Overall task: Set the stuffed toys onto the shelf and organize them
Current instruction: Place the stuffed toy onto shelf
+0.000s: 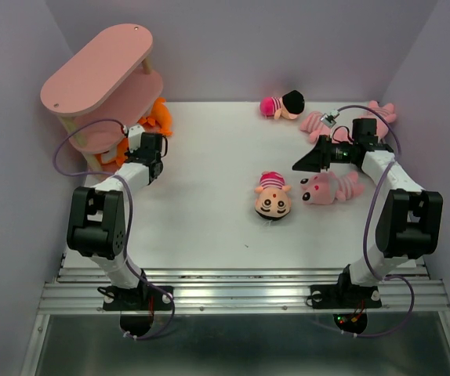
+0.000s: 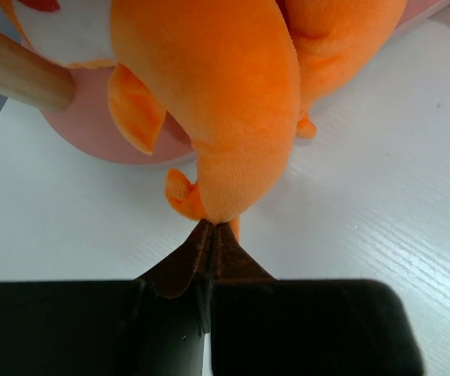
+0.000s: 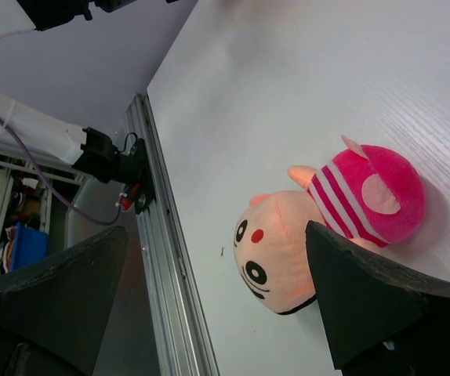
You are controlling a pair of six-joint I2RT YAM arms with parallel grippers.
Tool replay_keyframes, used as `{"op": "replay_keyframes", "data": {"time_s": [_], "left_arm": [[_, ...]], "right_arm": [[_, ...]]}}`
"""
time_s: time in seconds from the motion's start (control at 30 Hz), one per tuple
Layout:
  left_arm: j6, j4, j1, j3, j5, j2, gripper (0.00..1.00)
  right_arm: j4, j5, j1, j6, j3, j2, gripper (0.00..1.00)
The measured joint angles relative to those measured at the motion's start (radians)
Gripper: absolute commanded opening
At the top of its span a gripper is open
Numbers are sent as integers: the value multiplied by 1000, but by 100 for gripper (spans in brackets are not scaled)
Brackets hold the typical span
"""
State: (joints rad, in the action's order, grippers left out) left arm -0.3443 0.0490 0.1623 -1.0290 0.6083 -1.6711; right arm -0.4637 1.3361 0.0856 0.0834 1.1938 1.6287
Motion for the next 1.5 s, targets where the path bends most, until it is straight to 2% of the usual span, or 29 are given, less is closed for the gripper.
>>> {"op": "replay_keyframes", "data": {"time_s": [0.4, 0.77, 1.13, 1.3, 1.5], "left_arm": [[32, -87, -24, 55, -228, 42, 3], [34, -132, -24, 55, -348, 92, 2], [40, -138, -44, 137, -359, 145, 0], [16, -143, -115, 196, -368, 227, 0], [-5, -146, -174, 219, -376, 246, 0]], "right_arm": [[0, 7, 0, 0, 0, 0, 100], [0, 7, 0, 3, 0, 0, 100], [0, 8, 7, 4, 0, 0, 100], [-1, 8, 7, 7, 0, 0, 100], [-1, 9, 7, 7, 0, 0, 100]]}}
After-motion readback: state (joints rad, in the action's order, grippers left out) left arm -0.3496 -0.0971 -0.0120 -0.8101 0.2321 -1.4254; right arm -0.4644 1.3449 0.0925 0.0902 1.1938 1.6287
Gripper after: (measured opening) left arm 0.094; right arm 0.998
